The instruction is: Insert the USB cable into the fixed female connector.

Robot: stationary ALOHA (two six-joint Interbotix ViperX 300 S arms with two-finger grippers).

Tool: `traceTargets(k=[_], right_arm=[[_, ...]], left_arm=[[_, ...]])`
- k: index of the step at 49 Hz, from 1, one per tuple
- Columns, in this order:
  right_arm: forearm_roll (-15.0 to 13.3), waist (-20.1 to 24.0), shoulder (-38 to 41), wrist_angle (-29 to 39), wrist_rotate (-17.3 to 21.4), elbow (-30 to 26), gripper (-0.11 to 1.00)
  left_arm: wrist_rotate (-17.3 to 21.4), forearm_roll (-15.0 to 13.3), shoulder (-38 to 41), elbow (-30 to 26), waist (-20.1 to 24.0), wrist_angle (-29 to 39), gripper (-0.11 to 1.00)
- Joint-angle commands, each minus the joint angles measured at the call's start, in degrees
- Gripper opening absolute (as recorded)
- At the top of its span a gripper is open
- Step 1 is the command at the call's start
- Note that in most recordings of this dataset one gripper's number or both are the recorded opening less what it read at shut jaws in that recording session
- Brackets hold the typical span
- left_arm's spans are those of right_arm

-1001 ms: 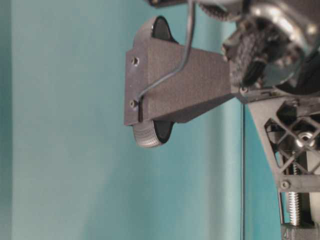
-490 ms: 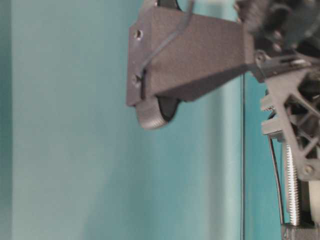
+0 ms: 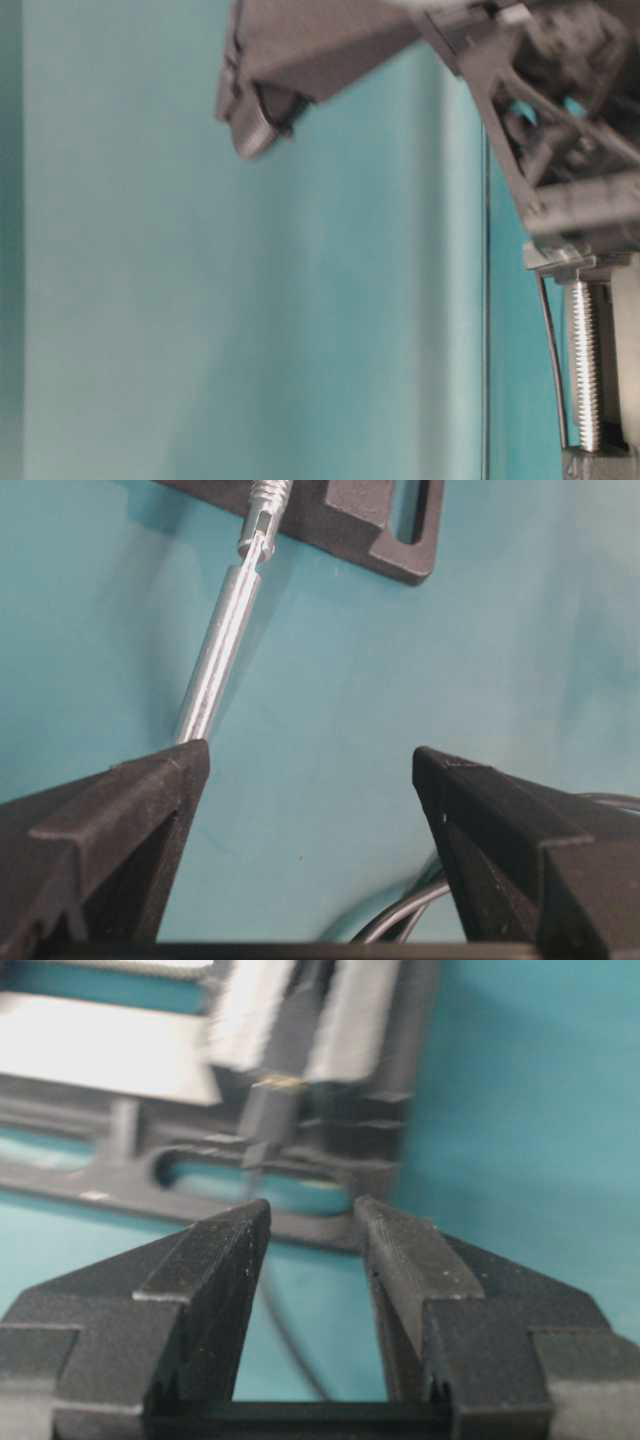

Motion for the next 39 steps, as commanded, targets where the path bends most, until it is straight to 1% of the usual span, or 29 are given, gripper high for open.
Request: traceTargets(k=[1, 8, 10, 20, 24, 27, 34, 39], right_arm=[[-1.2, 0.2, -4.9, 0.8, -0.1, 2.7, 0.44], [-6.5, -0.1, -9.6, 4.7, 0.7, 9.8, 0.44], [-8.4, -0.5, -11.4, 6.5, 0.9, 12.1, 0.44], [-14.6, -2.6, -18.8, 14.6, 1.7, 22.1, 0.44], [-17.6, -3.3, -22.3, 17.4, 2.5, 26.4, 0.44], [-20.9, -4.1, -25.5, 19.9, 3.2, 30.2, 0.44], [-28.7, -6.3, -31.8, 24.4, 4.1, 37.2, 0.44], [-35.6, -8.4, -35.9, 27.2, 4.1, 41.1, 0.44]], left_arm=[[-0.8, 0.2, 0.4, -0.6, 0.2, -0.3, 0.99], [-0.8, 0.2, 0.4, -0.6, 0.2, -0.3, 0.99], [-0.8, 0.2, 0.4, -0.6, 0.2, -0.3, 0.99], [-0.7, 0.2, 0.4, -0.6, 0.2, -0.3, 0.99], [-0.8, 0.2, 0.4, -0.6, 0.2, -0.3, 0.99], [-0.8, 0.2, 0.4, -0.6, 0.2, -0.3, 0.99], [-0.8, 0.2, 0.4, -0.6, 0.2, -0.3, 0.99], [-0.8, 0.2, 0.4, -0.6, 0.2, -0.3, 0.99]])
